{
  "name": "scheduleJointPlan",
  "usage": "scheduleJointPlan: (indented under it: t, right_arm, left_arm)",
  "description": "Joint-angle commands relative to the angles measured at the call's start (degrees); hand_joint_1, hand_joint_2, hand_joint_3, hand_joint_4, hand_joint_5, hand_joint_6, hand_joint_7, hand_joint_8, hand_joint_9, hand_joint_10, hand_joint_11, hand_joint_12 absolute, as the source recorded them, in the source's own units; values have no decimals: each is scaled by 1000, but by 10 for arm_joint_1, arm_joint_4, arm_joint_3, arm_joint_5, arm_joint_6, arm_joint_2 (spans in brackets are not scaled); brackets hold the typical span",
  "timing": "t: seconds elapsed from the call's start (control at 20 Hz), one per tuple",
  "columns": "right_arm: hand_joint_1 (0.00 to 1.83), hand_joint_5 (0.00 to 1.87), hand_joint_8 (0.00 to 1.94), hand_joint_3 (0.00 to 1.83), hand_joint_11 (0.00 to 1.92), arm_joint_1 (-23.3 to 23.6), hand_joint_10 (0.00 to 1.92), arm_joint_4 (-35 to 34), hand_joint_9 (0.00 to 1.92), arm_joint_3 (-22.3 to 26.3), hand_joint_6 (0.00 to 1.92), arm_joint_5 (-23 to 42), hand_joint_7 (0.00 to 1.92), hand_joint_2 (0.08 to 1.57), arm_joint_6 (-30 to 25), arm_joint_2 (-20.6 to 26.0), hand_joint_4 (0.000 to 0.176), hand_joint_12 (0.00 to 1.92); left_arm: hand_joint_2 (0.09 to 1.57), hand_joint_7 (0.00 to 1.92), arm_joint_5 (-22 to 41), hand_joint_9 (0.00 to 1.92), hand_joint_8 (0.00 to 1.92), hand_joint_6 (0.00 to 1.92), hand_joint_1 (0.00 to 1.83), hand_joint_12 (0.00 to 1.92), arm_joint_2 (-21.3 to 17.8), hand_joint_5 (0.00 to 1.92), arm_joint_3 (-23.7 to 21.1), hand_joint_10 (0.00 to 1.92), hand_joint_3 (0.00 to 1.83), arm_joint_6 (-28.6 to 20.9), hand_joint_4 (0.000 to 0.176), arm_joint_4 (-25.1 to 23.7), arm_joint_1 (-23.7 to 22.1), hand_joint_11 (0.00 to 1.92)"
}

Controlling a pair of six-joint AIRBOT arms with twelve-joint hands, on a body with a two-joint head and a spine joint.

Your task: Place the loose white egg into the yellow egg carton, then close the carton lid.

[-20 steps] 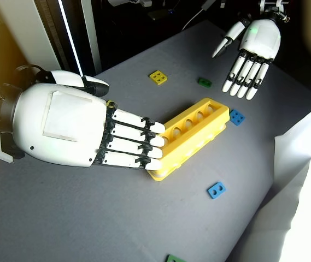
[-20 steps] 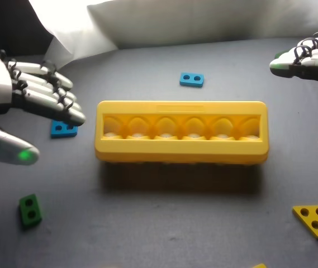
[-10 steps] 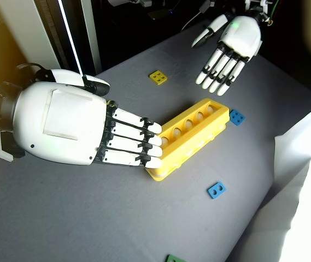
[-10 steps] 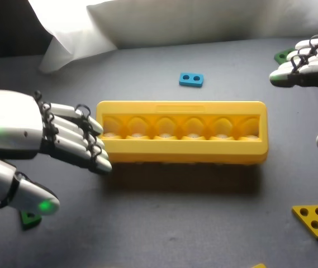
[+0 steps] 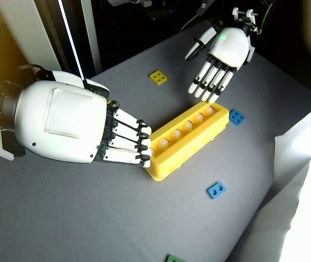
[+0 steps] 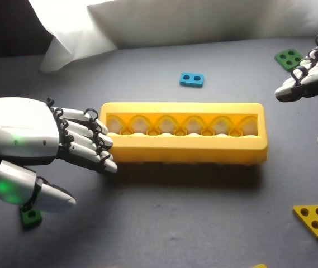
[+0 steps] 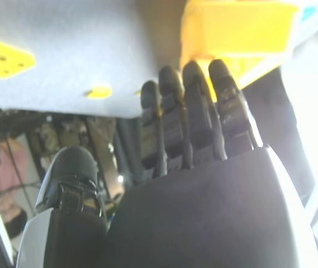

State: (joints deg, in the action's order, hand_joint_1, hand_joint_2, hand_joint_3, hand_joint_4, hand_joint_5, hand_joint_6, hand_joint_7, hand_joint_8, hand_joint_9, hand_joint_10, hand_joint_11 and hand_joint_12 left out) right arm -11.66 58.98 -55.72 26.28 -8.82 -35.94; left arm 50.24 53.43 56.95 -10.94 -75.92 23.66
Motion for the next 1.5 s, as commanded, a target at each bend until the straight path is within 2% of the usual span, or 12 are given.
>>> scheduleJointPlan:
  t: [0.0, 0.2, 0.4, 0.55, 0.85, 1.0, 1.05, 1.2, 1.25, 1.35, 1.4, 1.45]
  right_arm:
    - [233, 423, 6, 0, 0, 6, 10, -26, 366, 1, 4, 34, 419, 1175, -3, 9, 0, 733]
    - [258, 424, 5, 0, 0, 6, 5, -26, 353, 3, 3, 35, 444, 1176, -3, 9, 0, 733]
    - [232, 427, 2, 1, 0, 5, 3, -25, 348, 4, 1, 35, 443, 1183, -3, 10, 0, 729]
    - [252, 492, 2, 1, 0, 5, 8, -25, 430, 4, 2, 35, 513, 1174, -3, 10, 0, 887]
    - [279, 539, 11, 0, 0, 5, 13, -23, 474, 7, 10, 35, 566, 1175, -3, 11, 0, 938]
    - [280, 540, 9, 0, 0, 5, 12, -22, 475, 8, 9, 36, 568, 1175, -3, 11, 0, 939]
    - [321, 608, 18, 0, 32, 5, 34, -22, 581, 8, 15, 36, 679, 1185, -3, 11, 0, 1033]
    - [361, 657, 22, 0, 69, 4, 44, -21, 664, 10, 15, 36, 760, 1183, -3, 13, 0, 1109]
    - [363, 710, 36, 0, 129, 4, 67, -20, 754, 11, 21, 37, 845, 1178, -3, 13, 0, 1094]
    - [346, 816, 58, 0, 136, 4, 94, -19, 795, 12, 48, 38, 912, 1184, -3, 13, 0, 1144]
    - [364, 863, 67, 2, 151, 4, 150, -19, 800, 13, 31, 38, 933, 1180, -3, 14, 0, 1141]
    - [367, 898, 101, 1, 154, 4, 318, -18, 751, 14, 17, 39, 948, 1183, -3, 14, 0, 1156]
  left_arm:
    - [1335, 393, 0, 325, 3, 4, 0, 450, 3, 373, 0, 4, 0, 0, 0, 10, 3, 0]
    - [1338, 412, 5, 355, 6, 6, 0, 540, 1, 384, -3, 7, 0, 1, 0, 8, 4, 0]
    - [1338, 415, 38, 354, 4, 2, 0, 501, -17, 387, -4, 4, 0, 8, 0, 9, 1, 0]
    - [1341, 382, 68, 323, 2, 1, 0, 453, -46, 363, -9, 0, 2, 33, 0, 9, 3, 0]
    - [1350, 390, 165, 341, 2, 0, 0, 507, -110, 364, 8, 2, 2, 39, 0, 2, -6, 0]
    - [1350, 390, 181, 341, 1, 0, 0, 509, -131, 363, 18, 2, 2, 39, 0, 2, -13, 0]
    - [1353, 406, 181, 358, 4, 2, 0, 532, -134, 373, 17, 5, 2, 39, 0, 2, -13, 0]
    - [1366, 451, 180, 385, 6, 7, 0, 619, -139, 424, 11, 5, 3, 39, 0, 2, -8, 0]
    - [1381, 503, 178, 432, 10, 4, 0, 667, -138, 451, 10, 10, 2, 43, 0, 2, -10, 5]
    - [1433, 647, 177, 501, 8, 6, 0, 727, -137, 552, 9, 9, 1, 56, 0, 2, -10, 35]
    - [1442, 730, 169, 567, 10, 11, 0, 749, -137, 635, 8, 13, 0, 56, 0, 2, -10, 96]
    - [1450, 776, 162, 607, 20, 24, 0, 760, -136, 686, 4, 23, 3, 56, 0, 2, -11, 129]
